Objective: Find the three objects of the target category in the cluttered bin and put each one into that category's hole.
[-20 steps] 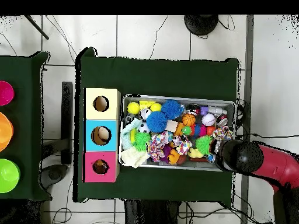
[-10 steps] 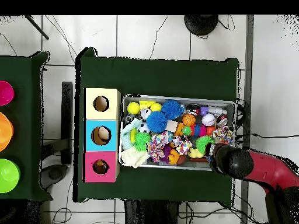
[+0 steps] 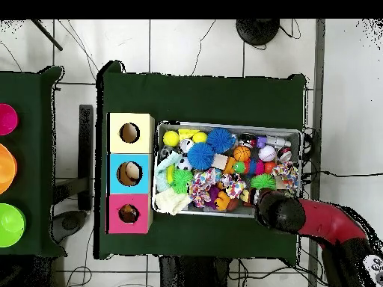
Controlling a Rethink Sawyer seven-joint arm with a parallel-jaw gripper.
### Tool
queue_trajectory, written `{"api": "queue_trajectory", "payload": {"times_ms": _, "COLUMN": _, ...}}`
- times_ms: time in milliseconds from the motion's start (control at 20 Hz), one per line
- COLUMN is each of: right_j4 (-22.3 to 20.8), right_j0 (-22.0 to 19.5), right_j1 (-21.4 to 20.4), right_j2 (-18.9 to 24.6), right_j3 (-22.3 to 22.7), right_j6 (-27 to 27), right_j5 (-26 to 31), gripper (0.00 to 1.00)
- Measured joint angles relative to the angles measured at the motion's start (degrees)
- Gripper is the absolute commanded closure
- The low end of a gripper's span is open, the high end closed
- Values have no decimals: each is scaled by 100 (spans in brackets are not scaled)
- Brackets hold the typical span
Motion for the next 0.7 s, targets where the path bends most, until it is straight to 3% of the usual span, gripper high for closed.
{"api": "queue_trajectory", "payload": {"times_ms": 700, "right_j4": -284, "right_j0": 163, "right_j1": 591, "right_j2": -414, "right_j3": 114, "right_j6": 0, "right_j5": -835, "gripper": 0}}
